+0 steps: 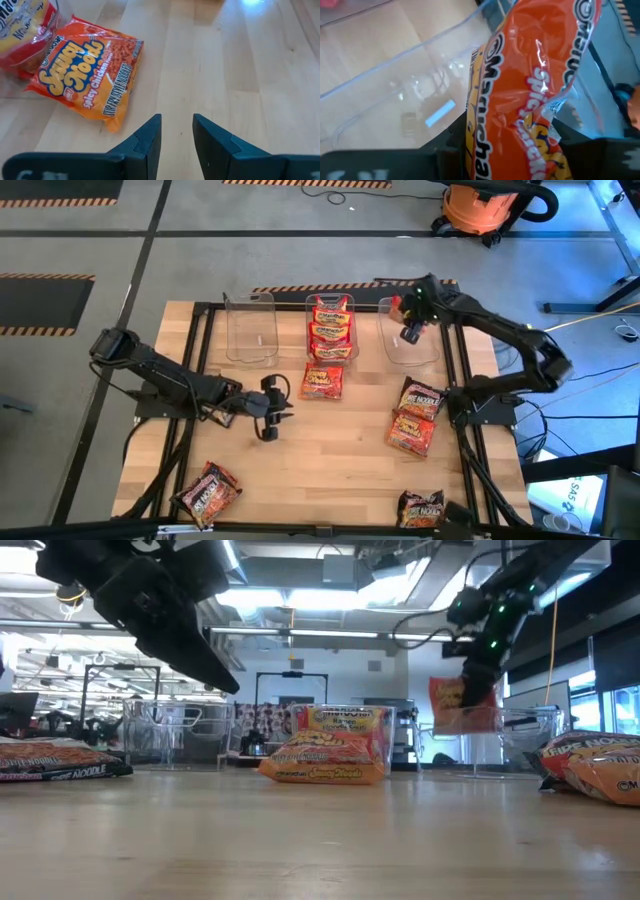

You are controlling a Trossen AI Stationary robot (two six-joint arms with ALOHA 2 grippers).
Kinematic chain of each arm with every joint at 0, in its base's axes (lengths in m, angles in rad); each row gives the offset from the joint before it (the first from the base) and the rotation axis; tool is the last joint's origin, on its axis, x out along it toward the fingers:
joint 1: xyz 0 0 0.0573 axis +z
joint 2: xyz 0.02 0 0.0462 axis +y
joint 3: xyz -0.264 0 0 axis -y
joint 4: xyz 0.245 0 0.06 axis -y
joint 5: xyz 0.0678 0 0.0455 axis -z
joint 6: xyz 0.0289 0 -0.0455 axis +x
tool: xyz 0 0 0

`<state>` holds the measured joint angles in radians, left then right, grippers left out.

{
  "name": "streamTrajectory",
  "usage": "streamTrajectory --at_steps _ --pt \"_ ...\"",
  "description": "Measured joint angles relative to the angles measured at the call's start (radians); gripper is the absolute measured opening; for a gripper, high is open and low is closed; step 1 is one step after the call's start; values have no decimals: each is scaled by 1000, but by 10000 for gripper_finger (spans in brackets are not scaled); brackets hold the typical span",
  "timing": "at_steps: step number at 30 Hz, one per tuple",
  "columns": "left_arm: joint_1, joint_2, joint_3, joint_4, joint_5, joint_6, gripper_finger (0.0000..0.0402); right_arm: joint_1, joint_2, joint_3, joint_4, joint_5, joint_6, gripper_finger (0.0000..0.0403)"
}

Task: Sort Maruchan noodles
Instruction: Put the orange noodle pack into the right transparent bin

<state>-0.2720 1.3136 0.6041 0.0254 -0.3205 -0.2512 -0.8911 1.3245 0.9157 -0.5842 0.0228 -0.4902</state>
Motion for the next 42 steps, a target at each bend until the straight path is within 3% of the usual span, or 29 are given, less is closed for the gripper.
streamTrajectory --at_steps 12,20,33,39,42 --pt "-1 0 0 0 1 0 105 -10 192 0 148 -18 -200 128" --pt "-1 0 1 11 1 1 105 -62 259 0 193 -37 -223 133" --pt "-2 0 1 51 14 35 105 -58 271 0 248 65 -216 250" --pt "-2 0 1 68 52 53 105 -57 271 0 257 118 -197 272" --pt "-2 0 1 73 52 53 105 -57 271 0 253 196 -153 271"
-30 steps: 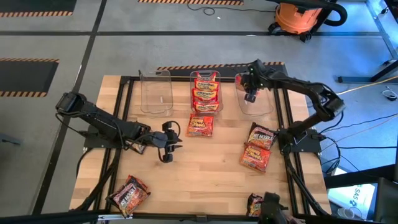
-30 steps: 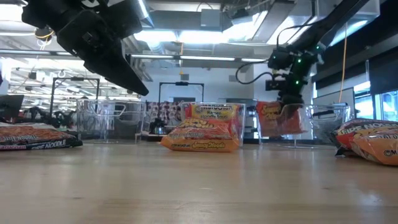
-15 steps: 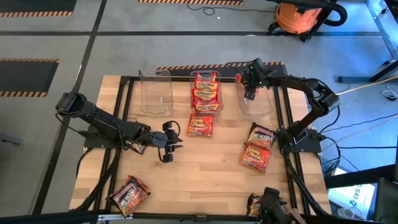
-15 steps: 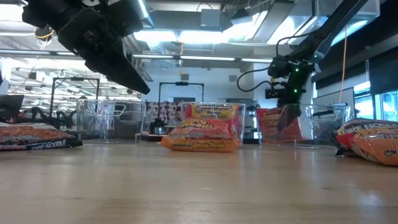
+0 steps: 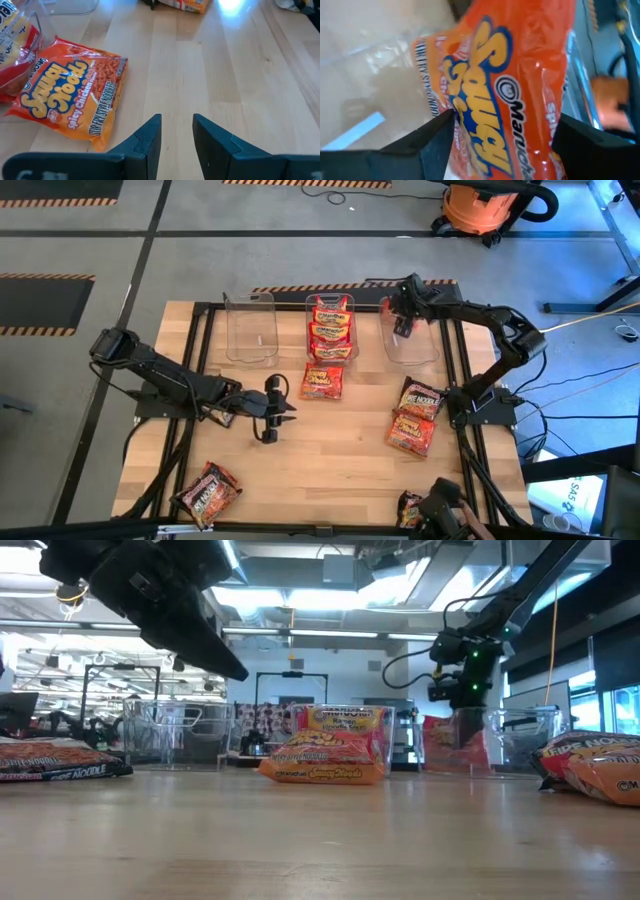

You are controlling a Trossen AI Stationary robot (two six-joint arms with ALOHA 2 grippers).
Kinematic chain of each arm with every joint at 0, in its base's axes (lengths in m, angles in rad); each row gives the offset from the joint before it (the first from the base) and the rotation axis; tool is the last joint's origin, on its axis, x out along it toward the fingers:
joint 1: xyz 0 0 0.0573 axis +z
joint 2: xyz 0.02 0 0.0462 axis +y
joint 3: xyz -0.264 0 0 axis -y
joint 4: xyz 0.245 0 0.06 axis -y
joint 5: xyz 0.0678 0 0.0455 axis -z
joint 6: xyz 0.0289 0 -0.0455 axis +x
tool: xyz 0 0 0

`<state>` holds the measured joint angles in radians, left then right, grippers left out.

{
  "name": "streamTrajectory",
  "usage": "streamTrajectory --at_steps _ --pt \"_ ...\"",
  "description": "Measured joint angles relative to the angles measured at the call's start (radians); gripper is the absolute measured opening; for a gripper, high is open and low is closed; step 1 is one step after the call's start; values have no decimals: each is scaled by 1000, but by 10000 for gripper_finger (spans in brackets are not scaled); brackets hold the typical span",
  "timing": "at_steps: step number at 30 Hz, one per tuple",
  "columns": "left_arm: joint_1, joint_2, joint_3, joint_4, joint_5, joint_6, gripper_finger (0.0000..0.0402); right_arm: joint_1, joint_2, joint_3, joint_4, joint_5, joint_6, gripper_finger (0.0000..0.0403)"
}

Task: Sort Maruchan noodles
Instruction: Put the orange noodle pack into the right transparent bin

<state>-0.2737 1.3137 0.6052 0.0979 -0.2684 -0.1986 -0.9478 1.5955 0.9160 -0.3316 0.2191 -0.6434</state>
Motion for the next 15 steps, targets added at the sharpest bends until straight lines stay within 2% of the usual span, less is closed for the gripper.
streamTrajectory --at_steps 2,7,15 --pt "0 0 0 4 0 0 105 0 0 18 -49 33 37 268" --pt "0 0 0 3 -2 0 105 15 -6 100 -206 15 109 261" --pt "0 0 0 3 -2 0 105 114 -74 254 -462 85 282 259"
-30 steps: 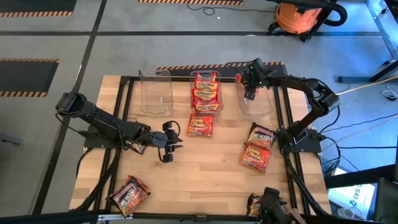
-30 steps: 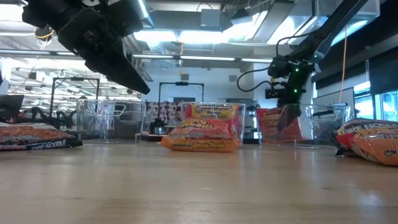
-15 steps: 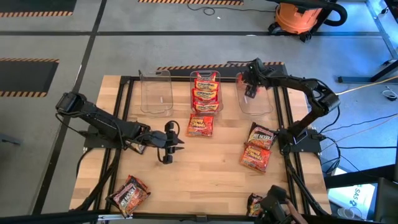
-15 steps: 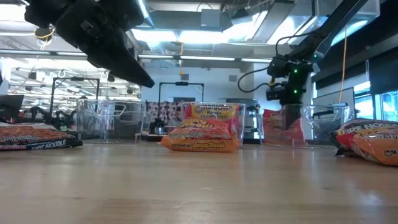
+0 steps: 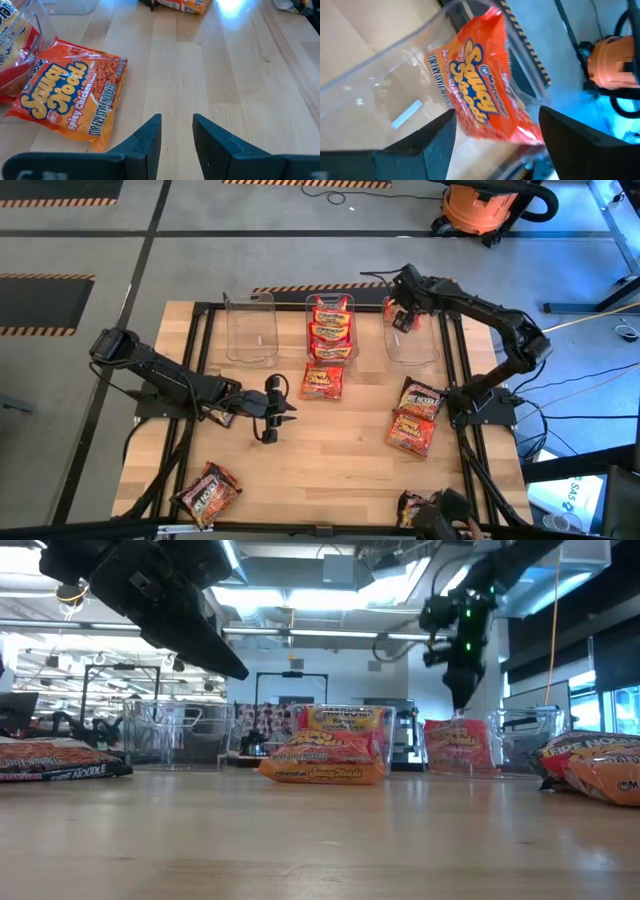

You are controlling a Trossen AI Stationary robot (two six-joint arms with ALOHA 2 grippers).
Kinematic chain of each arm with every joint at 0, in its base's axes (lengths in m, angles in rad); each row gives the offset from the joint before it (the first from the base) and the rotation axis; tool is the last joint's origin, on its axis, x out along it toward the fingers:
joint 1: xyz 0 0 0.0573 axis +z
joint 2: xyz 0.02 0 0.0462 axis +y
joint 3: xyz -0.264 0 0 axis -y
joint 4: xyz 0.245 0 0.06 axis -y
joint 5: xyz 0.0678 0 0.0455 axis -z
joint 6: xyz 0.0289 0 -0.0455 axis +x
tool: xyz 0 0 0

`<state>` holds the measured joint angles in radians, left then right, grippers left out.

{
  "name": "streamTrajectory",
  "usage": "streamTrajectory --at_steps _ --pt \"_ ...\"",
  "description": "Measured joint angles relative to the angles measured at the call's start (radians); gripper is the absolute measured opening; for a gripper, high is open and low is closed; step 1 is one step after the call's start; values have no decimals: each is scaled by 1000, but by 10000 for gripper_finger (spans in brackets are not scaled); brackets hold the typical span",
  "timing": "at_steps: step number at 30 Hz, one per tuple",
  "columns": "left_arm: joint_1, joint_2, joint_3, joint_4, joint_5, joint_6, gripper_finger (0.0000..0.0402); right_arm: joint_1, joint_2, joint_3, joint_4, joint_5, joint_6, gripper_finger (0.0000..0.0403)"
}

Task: Sort Maruchan noodles
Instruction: Put the orange noodle pack into the right transparent bin

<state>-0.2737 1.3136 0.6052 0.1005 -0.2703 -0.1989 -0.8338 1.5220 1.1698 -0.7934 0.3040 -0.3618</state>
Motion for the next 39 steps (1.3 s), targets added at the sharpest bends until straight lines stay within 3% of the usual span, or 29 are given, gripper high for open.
streamTrajectory --at_steps 6,12,20,23,28,31,35,39 --pt "-11 0 0 10 -2 -15 105 130 -85 89 -191 -13 168 259" --pt "-63 4 0 43 -38 -37 105 382 -218 61 -276 -132 402 246" --pt "-150 98 1 206 -94 -105 105 839 -368 -146 -274 -185 771 206" --pt "-177 166 4 298 -92 -121 105 1023 -369 -237 -232 -216 930 173" --pt "-201 270 62 305 -80 -161 105 1269 -338 -377 -112 -253 1136 102" --pt "-215 318 95 301 -74 -161 105 1361 -312 -430 -76 -255 1237 59" --pt "-226 356 125 302 -47 -162 105 1424 -263 -459 -6 -270 1257 16" --pt "-228 371 133 311 -52 -167 105 1421 -175 -456 177 -257 1216 4"
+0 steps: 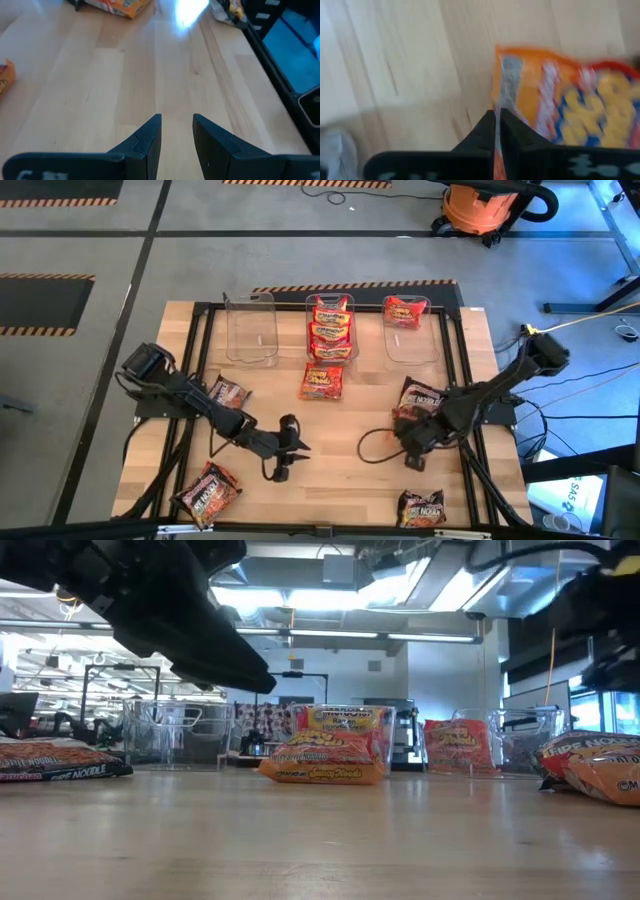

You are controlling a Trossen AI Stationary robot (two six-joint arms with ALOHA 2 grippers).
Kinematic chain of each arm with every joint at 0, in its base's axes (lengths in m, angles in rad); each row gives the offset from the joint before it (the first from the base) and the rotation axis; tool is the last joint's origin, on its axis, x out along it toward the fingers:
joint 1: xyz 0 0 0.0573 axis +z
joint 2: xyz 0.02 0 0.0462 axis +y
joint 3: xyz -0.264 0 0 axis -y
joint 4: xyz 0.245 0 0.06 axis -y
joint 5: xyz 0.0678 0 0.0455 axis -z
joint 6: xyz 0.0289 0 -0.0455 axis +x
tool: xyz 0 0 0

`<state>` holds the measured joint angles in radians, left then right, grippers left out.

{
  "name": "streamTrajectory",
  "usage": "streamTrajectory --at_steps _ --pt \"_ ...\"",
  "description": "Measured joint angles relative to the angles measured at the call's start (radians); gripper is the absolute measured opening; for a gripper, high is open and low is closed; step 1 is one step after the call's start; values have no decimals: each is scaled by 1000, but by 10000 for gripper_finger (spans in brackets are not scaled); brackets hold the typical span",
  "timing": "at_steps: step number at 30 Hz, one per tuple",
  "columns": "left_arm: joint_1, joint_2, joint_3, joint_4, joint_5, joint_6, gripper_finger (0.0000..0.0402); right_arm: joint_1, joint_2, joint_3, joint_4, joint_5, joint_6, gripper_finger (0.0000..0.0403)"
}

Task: Sort Maruchan noodles
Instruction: Put the orange noodle pack into the right transparent bin

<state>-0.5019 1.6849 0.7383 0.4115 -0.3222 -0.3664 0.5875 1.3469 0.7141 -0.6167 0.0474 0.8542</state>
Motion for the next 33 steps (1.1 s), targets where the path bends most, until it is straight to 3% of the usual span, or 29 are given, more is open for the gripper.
streamTrajectory --at_steps 7,14,18,21,28,33 --pt "-1 4 2 11 -13 -24 105 -107 191 0 262 12 -37 12" --pt "6 4 2 21 -35 -24 105 -210 258 74 356 73 -263 12" --pt "10 4 2 25 -29 -29 105 -220 205 179 200 82 -332 12" --pt "10 4 1 25 -29 -48 105 -176 144 237 -11 65 -296 12" --pt "8 4 0 16 -34 -50 105 -16 47 199 -410 44 -23 12" --pt "8 4 0 15 -34 -50 105 43 49 94 -365 23 60 12"
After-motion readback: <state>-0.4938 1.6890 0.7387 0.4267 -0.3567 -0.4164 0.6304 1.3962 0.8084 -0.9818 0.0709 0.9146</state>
